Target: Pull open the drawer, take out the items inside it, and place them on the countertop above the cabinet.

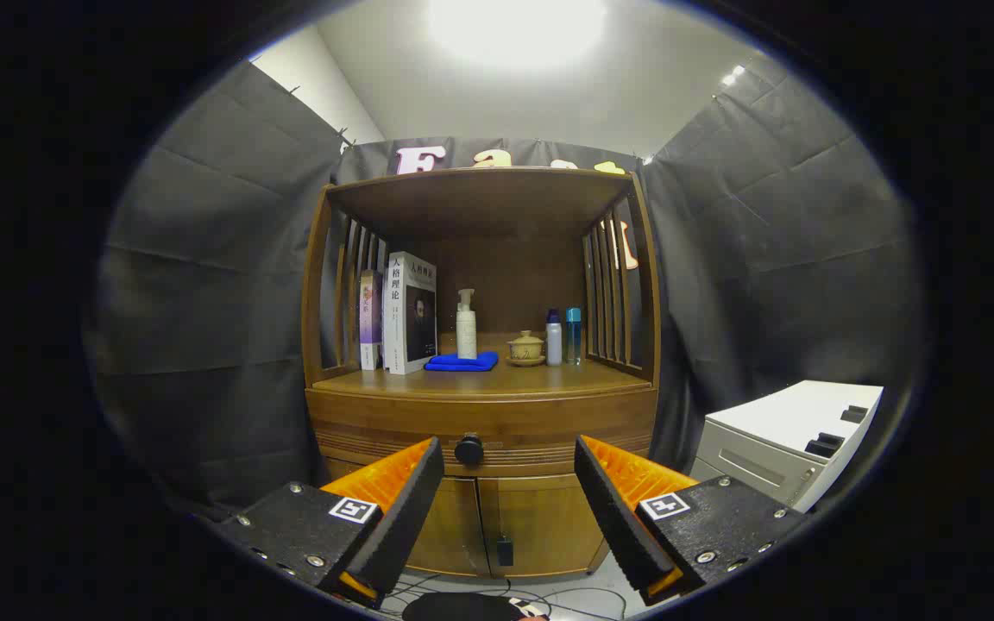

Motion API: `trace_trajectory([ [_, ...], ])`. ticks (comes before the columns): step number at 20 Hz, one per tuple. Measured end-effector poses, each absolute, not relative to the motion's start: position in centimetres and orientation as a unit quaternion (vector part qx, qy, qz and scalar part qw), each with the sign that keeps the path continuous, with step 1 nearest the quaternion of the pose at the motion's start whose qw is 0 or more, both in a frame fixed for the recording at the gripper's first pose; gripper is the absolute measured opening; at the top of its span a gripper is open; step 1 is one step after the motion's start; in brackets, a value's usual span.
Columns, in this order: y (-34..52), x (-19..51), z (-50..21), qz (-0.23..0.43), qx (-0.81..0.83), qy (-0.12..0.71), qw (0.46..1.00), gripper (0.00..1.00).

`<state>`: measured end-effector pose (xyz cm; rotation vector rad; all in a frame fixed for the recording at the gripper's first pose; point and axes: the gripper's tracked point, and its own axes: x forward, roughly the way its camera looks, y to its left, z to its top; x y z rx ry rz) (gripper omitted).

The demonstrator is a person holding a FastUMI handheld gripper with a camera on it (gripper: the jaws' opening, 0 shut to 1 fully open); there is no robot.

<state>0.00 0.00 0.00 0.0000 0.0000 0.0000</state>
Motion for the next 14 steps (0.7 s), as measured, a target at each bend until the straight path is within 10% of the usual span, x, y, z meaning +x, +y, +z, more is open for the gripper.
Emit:
trace_trajectory([
  [14, 0.16, 0.54, -0.39, 0.002, 0.013, 0.0, 1.0, 0.95],
])
